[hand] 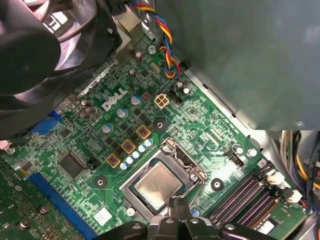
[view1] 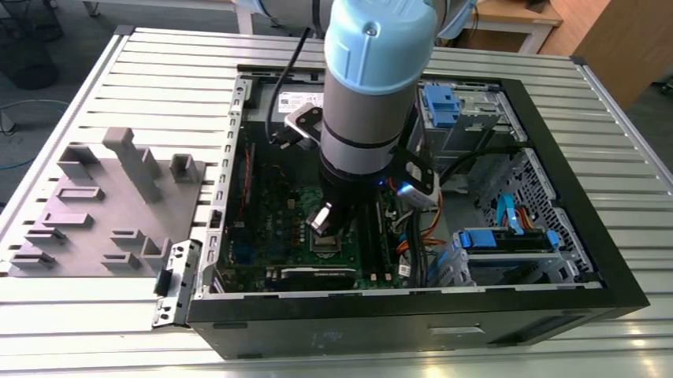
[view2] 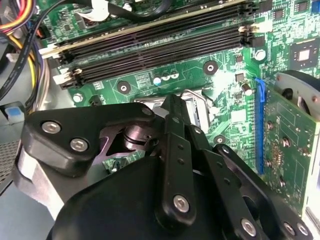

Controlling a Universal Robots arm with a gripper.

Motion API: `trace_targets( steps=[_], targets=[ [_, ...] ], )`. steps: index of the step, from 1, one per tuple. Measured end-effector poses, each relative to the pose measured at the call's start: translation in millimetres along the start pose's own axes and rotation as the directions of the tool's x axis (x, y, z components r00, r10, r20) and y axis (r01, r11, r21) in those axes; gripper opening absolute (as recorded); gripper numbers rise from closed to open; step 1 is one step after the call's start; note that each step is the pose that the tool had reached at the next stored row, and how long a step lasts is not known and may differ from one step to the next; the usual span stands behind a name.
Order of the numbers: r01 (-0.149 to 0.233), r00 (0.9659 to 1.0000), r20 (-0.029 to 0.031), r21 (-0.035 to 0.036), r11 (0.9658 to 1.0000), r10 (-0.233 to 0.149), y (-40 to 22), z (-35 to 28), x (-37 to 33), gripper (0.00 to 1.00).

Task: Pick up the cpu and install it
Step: 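Install the first cpu locking lever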

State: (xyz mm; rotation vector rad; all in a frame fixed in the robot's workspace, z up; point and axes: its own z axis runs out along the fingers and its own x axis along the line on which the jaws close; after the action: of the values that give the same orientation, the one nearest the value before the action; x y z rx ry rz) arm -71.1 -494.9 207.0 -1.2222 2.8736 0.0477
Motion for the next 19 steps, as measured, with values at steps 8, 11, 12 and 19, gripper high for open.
trace_targets(
  steps=[8,11,12,19],
  targets=[
    [-0.006,1.0,-0.0016,0.0019,1.0,0.006,-1.0,7.4,1.1,0.11],
    [-0.006,1.0,-0.0016,0.0019,1.0,0.006,-1.0,7.5,1.1,0.11],
    [-0.006,1.0,-0.0015,0.0019,1.0,0.006,-1.0,7.6,1.1,0.11],
    [-0.006,1.0,-0.0015,0.0019,1.0,0.006,-1.1,8.6,1.1,0.11]
  ],
)
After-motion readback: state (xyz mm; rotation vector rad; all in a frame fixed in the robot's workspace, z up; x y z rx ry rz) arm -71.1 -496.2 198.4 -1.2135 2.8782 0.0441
